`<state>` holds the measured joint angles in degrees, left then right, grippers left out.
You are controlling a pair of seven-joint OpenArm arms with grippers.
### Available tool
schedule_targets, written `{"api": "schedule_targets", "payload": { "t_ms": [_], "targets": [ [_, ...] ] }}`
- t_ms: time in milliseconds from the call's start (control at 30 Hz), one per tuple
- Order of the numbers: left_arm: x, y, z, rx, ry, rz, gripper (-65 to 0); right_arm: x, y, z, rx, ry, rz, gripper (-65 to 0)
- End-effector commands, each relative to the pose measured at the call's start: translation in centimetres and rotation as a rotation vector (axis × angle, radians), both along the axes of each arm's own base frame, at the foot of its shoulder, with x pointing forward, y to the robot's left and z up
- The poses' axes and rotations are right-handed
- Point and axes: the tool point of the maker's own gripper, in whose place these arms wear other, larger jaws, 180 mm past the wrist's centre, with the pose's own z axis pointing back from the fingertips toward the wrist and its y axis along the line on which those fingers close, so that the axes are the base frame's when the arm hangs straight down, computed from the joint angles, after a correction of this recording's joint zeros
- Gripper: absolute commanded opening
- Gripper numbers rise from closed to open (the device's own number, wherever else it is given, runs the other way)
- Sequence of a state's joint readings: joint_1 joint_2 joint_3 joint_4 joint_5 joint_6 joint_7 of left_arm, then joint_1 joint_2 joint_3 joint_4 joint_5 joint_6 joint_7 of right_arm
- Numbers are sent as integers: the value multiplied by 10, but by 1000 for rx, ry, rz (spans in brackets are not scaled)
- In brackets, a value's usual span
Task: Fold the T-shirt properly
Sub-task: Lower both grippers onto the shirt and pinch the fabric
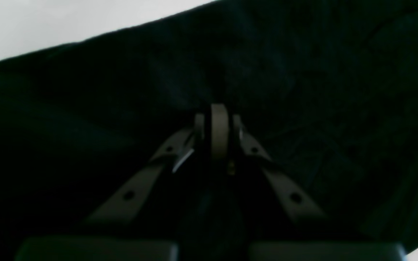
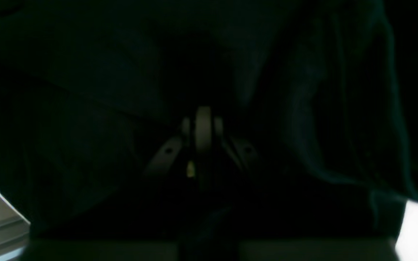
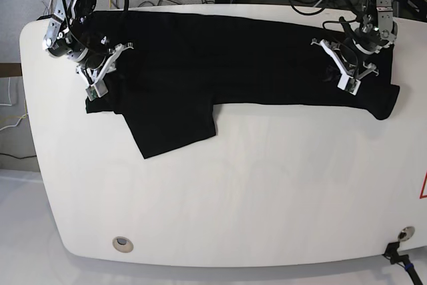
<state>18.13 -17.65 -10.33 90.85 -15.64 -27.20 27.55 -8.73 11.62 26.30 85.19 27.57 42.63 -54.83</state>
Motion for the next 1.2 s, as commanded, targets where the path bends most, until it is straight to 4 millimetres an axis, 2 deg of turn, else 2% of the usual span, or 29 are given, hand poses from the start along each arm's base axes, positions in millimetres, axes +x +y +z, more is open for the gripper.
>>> {"api": "schedule_targets", "payload": {
  "t_ms": [0,167,367,533,667,800,867,1033,1100,1167],
  "targets": [
    [4,11,-4,31,20,16,-650,-31,-29,-35,-151,236,5,-650],
    [25,16,-2,24,-1,36,-650,-2,-40,-30,-140,196,-21,-650],
    [28,17,0,23,-7,38,-650,9,-40,-25,-133,172,-25,-650],
    [32,15,7,23,-28,32,-650,44,-31,26,-206,27,11,-650],
    [36,12,15,24,-54,22,-650,75,-22,68,-247,-76,28,-571],
    [41,11,19,23,-68,23,-650,107,-19,95,-242,-158,19,-498],
    [41,12,19,24,-67,23,-650,120,-18,96,-217,-159,12,-436],
    [41,12,19,24,-67,23,-650,158,-11,86,-79,-187,-28,-280],
    [41,11,18,23,-67,24,-650,170,-11,78,-22,-182,-51,-249],
    [41,11,18,23,-67,24,-650,181,-9,73,32,-188,-77,-246]
  ]
}}
